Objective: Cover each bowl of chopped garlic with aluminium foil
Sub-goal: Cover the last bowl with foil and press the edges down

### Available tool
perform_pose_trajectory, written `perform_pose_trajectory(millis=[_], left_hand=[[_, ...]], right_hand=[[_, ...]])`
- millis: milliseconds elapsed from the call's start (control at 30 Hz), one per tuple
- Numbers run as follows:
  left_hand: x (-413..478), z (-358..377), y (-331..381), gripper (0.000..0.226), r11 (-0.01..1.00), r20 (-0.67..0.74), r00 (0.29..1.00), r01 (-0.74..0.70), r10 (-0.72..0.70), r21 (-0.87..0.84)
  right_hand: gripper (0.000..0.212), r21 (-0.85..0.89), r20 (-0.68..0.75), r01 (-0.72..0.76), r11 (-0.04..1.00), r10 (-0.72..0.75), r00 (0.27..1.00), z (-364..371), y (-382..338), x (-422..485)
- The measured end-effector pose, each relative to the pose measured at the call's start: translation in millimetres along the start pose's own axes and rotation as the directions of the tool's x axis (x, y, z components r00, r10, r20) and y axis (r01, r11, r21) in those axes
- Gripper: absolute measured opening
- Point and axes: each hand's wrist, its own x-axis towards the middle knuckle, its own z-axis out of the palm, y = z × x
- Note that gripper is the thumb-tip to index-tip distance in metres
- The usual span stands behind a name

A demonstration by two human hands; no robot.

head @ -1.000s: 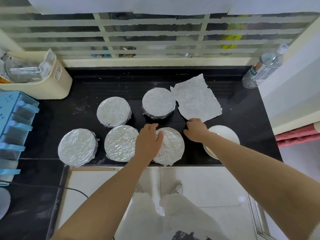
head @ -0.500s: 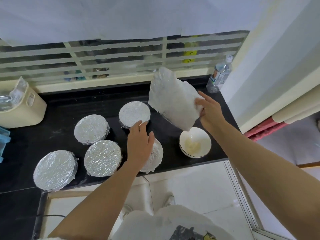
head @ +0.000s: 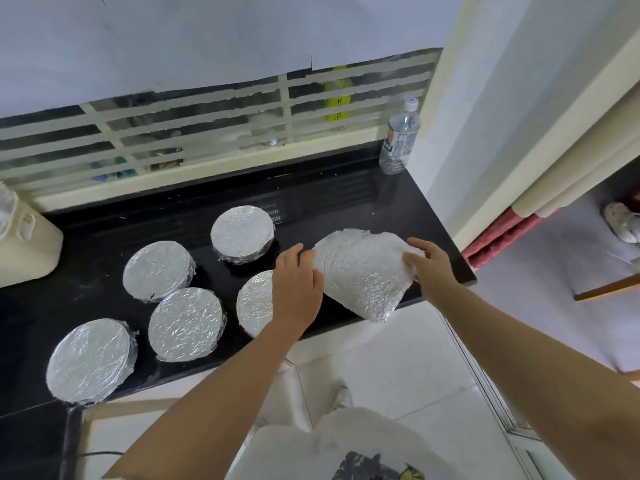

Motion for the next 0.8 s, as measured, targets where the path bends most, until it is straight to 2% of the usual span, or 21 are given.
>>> perform_pose_trajectory(millis=[100,167,367,533,600,667,733,800], left_hand=[[-1,4,7,0.037,0.995,0.092,0.991,-0.098,0.095,0.028],[0,10,10,0.034,0.992,0.172,0.978,-0.125,0.118,0.032],[2,27,27,0.06,0.986,0.347,0.934,-0.124,0.079,0.111],[6,40,36,0.078,0.977,0.386,0.922,-0.116,0.039,0.178],[9,43,38,0.086,0.973,0.377,0.926,-0.105,0.021,0.205],[13,46,42,0.093,0.969,0.359,0.933,-0.076,-0.014,0.236],[17,49,45,0.099,0.963,0.366,0.93,-0.057,-0.045,0.265],[19,52,46,0.105,0.956,0.383,0.922,-0.058,-0.059,0.288]], right_hand=[[0.035,-0.069,-0.008,0.026,0.997,-0.027,1.0,-2,2,5],[0.038,-0.136,-0.007,0.026,0.99,-0.028,1.0,-3,4,5],[0.041,-0.31,-0.01,0.017,0.951,-0.021,1.0,-10,17,8],[0.05,-0.467,0.055,0.042,0.883,-0.019,0.998,-7,8,14],[0.059,-0.462,0.111,0.075,0.884,-0.027,0.993,-1,2,14],[0.063,-0.441,0.165,0.042,0.896,0.035,0.986,5,-2,15],[0.055,-0.443,0.181,0.0,0.896,0.09,0.979,9,-3,17],[0.038,-0.425,0.173,-0.034,0.904,0.118,0.978,9,-2,17]])
